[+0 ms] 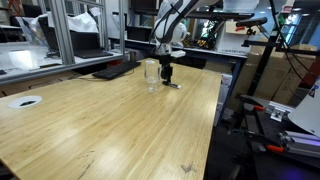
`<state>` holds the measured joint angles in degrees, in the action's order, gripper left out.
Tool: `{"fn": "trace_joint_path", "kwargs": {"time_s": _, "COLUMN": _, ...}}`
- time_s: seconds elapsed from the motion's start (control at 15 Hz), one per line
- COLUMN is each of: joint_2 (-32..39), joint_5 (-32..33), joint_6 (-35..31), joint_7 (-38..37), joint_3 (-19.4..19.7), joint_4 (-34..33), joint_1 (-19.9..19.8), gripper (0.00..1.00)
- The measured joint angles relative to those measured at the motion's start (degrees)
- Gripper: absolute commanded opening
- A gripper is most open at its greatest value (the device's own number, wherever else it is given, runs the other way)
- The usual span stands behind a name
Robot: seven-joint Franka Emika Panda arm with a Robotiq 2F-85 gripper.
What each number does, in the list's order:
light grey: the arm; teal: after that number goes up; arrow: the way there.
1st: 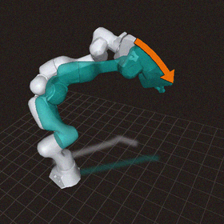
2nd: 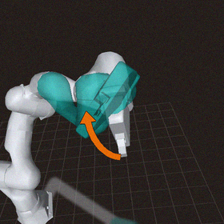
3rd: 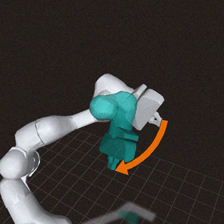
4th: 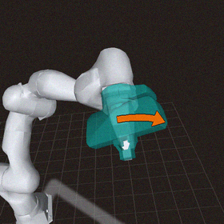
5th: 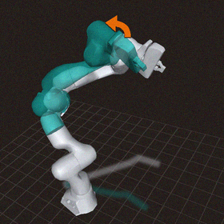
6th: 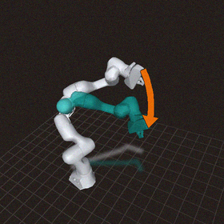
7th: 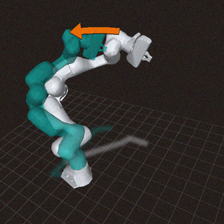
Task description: Pick up the marker and put it in the cup
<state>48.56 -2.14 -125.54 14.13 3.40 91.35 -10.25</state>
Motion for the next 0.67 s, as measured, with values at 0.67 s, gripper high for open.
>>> {"fn": "trace_joint_path", "kwargs": {"time_s": 0.67, "joint_2": -6.96, "joint_5": -0.15, "joint_6": -2.58, "joint_7": -0.69, "joint_3": 0.12, "joint_4": 1.86, "joint_1": -0.81, "gripper": 0.05}}
